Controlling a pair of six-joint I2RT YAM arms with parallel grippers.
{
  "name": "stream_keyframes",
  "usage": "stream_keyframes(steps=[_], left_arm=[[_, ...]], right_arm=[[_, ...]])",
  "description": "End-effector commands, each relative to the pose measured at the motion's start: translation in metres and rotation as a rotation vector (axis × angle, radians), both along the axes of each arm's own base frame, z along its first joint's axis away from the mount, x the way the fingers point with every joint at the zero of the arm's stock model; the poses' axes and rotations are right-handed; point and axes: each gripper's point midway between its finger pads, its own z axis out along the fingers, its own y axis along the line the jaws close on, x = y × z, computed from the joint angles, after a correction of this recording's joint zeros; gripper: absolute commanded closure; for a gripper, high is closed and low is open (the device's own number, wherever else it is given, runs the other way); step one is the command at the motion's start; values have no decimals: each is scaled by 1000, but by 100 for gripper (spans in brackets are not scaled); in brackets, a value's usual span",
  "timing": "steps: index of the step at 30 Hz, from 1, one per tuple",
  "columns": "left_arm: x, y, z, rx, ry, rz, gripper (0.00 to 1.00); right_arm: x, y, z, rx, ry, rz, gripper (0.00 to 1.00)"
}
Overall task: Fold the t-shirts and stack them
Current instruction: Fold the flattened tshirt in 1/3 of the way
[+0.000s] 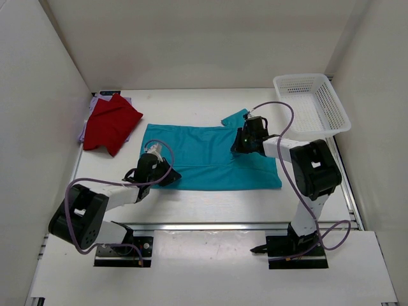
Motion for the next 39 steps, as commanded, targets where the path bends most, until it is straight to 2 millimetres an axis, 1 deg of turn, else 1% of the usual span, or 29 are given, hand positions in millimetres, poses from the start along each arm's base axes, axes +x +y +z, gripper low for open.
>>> stream_keyframes(steps=[1, 4, 6, 8, 9, 10, 11, 12, 14, 15, 16, 18, 19, 20, 21, 22, 23, 25, 26, 27, 28, 32, 33, 34, 35, 36, 37, 38, 39], left_arm=[[7, 4, 22, -39, -60, 16, 91], [15, 8, 43, -37, -124, 35, 90], [21, 4, 61, -36, -171, 41, 90], [17, -6, 63, 2, -183, -5, 89], [14, -13, 60, 19, -171, -23, 88], [15, -16, 62, 23, -179, -30, 88], [10, -22, 54, 35, -162, -54, 89], [8, -28, 48, 41, -146, -71, 88], [2, -31, 31, 72, -108, -97, 90], [3, -30, 22, 84, -90, -94, 90], [0, -29, 13, 90, -67, -98, 90], [2, -25, 6, 77, -41, -88, 91], [4, -18, 1, 83, -29, -69, 91], [1, -20, 0, 71, -19, -80, 92], [-2, -17, -6, 65, 5, -75, 92], [-9, -15, -12, 63, 24, -81, 92], [-11, -14, -13, 65, 29, -76, 92], [-29, -13, -20, 77, 49, -96, 92], [-38, -5, -31, 103, 75, -84, 93], [-43, -5, -29, 110, 63, -88, 92], [-56, -1, -34, 115, 77, -88, 92], [-87, 7, -40, 82, 102, -72, 92], [-86, 9, -37, 68, 102, -55, 92], [-87, 8, -32, 53, 82, -56, 91], [-80, 12, -23, 47, 56, -38, 89], [-64, 15, -6, 29, 27, -7, 85], [-55, 17, 3, 29, -5, 0, 82], [-35, 22, 24, 20, -51, 37, 80], [-12, 27, 46, 17, -105, 67, 79]], right_arm=[[24, 8, 24, 34, -80, -8, 100], [14, 3, 45, 19, -146, -13, 100], [5, -4, 74, 37, -221, -43, 97], [-11, -10, 74, 33, -235, -56, 95], [-16, -11, 84, 31, -268, -51, 95], [-27, -12, 73, 22, -245, -48, 96], [-40, -7, 69, 32, -235, -21, 100], [-47, -4, 66, 42, -227, 0, 99], [-71, 10, 47, 51, -152, 75, 100], [-83, 18, 37, 38, -122, 117, 100], [-87, 21, 31, 35, -110, 132, 100], [-104, 37, 22, 18, -89, 206, 100], [-107, 36, 16, 5, -72, 208, 100], [-114, 35, 9, -10, -60, 218, 100], [-122, 36, 2, -18, -42, 229, 100], [-123, 33, -1, -23, -37, 222, 100], [-130, 30, -6, -28, -27, 226, 100], [-149, 22, -17, -46, 6, 245, 100], [-153, 22, -15, -49, 3, 247, 100], [-162, 19, -19, -55, 22, 253, 99], [-175, 16, -22, -58, 39, 281, 100], [-204, 11, -23, -55, 87, 326, 100], [-207, 8, -22, -48, 100, 311, 100], [-208, 12, -16, -22, 98, 324, 100], [-203, 17, -6, 15, 82, 317, 100], [-198, 19, 3, 30, 56, 317, 96], [-189, 24, 14, 52, 28, 319, 94], [-176, 30, 33, 82, -16, 317, 90], [-167, 30, 41, 97, -44, 303, 86]])
